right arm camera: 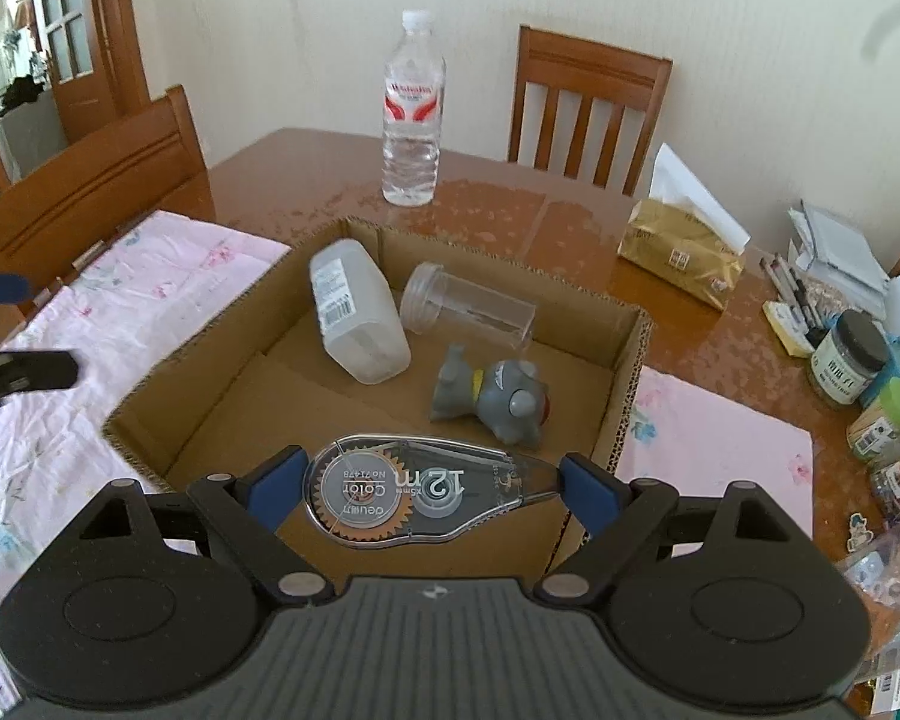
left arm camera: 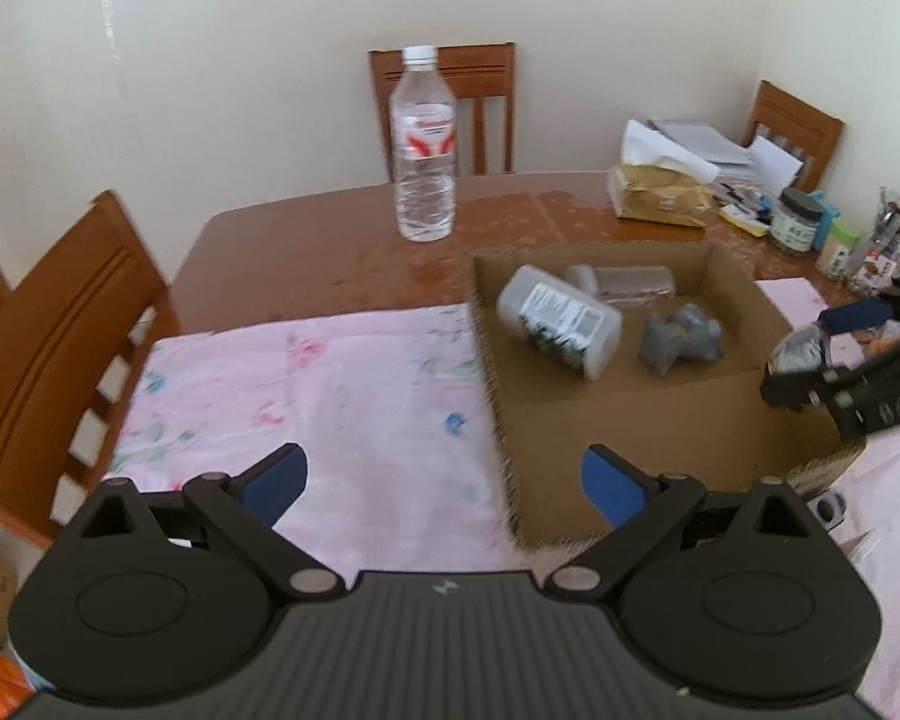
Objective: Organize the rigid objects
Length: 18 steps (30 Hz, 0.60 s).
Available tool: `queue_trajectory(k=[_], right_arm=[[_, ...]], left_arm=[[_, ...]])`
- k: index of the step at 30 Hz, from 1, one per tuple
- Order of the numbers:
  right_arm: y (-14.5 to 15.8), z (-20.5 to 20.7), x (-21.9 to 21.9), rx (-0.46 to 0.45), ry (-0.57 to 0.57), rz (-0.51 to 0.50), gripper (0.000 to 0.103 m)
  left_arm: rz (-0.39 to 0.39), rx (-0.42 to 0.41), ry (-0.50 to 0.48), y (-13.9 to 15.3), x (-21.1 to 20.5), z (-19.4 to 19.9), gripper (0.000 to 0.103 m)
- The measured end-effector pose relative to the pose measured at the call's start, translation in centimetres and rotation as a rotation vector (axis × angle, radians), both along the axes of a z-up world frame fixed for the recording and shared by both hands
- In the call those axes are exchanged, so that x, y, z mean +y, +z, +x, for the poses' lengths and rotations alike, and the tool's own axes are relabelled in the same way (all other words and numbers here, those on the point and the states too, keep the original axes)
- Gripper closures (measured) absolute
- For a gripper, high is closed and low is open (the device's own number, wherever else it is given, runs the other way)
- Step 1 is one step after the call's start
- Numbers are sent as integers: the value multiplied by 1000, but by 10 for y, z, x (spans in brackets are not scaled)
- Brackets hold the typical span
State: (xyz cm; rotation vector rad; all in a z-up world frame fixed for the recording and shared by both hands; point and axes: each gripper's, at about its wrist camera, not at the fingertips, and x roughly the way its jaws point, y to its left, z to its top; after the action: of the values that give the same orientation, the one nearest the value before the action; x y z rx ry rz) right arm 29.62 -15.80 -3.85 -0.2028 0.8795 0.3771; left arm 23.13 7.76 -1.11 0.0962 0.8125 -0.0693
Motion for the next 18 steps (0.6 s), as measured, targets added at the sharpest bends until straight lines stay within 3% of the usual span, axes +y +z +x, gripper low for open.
queue_trajectory(k=[6, 8, 9, 18], right_arm=[[-16, 16, 2, 26, -64, -16, 10], [-18, 18, 2, 29, -71, -20, 4], [-18, 17, 2, 23, -83, -26, 0], [-2, -10, -10, -16, -197, -14, 0]], left_arm=[[36, 3, 18, -1, 12, -22, 5], [37, 4, 27, -2, 16, -27, 5], [34, 4, 31, -1, 19, -29, 5], [11, 6, 35, -1, 28, -37, 5]])
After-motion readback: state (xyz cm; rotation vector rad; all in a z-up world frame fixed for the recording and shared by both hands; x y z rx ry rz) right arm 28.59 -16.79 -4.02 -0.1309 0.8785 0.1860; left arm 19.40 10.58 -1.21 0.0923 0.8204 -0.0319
